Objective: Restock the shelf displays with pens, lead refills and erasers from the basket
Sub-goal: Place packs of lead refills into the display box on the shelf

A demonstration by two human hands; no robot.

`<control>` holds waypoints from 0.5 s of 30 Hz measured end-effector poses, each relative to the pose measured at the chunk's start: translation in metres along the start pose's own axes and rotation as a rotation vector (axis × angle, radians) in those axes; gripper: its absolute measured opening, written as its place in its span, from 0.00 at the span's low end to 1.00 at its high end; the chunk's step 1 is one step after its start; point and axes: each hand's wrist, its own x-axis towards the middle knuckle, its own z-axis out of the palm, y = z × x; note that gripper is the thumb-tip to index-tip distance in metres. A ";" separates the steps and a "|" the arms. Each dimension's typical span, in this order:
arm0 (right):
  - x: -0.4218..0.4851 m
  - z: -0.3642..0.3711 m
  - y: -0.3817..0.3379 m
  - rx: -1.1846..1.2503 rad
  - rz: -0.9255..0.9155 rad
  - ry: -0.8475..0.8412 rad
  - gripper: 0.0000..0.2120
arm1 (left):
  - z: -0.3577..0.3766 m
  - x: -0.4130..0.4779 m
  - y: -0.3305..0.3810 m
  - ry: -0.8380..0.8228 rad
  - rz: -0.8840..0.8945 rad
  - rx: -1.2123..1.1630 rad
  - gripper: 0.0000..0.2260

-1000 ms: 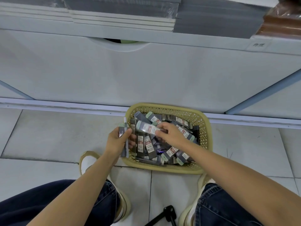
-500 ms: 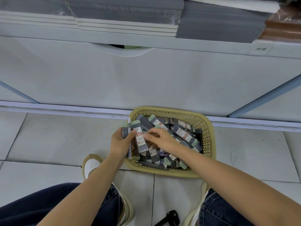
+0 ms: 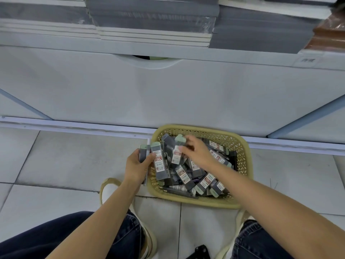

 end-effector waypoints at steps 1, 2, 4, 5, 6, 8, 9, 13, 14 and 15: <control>-0.001 -0.013 -0.006 0.085 0.013 -0.030 0.15 | 0.003 -0.001 0.003 -0.016 0.002 -0.010 0.04; -0.003 -0.024 -0.012 0.158 0.019 -0.075 0.15 | 0.006 -0.002 0.007 -0.029 0.009 -0.017 0.04; -0.007 -0.038 -0.021 0.240 0.014 -0.165 0.14 | 0.015 -0.005 0.015 -0.054 0.044 -0.036 0.04; -0.010 -0.040 -0.026 0.249 0.007 -0.191 0.14 | 0.020 -0.008 0.021 -0.072 0.069 -0.045 0.04; -0.013 -0.041 -0.030 0.248 -0.002 -0.200 0.15 | 0.024 -0.011 0.027 -0.096 0.101 -0.051 0.05; -0.018 -0.041 -0.037 0.259 -0.024 -0.188 0.19 | 0.033 -0.018 0.039 -0.138 0.168 -0.060 0.06; -0.020 -0.043 -0.040 0.261 -0.032 -0.183 0.22 | 0.035 -0.022 0.046 -0.148 0.193 -0.060 0.05; -0.026 -0.067 -0.063 0.170 -0.055 -0.197 0.25 | 0.042 -0.036 0.079 -0.204 0.244 -0.027 0.06; -0.028 -0.077 -0.071 0.158 -0.077 -0.190 0.23 | 0.043 -0.039 0.089 -0.219 0.252 -0.021 0.05; -0.031 -0.089 -0.082 0.144 -0.103 -0.173 0.21 | 0.046 -0.042 0.101 -0.231 0.266 -0.020 0.04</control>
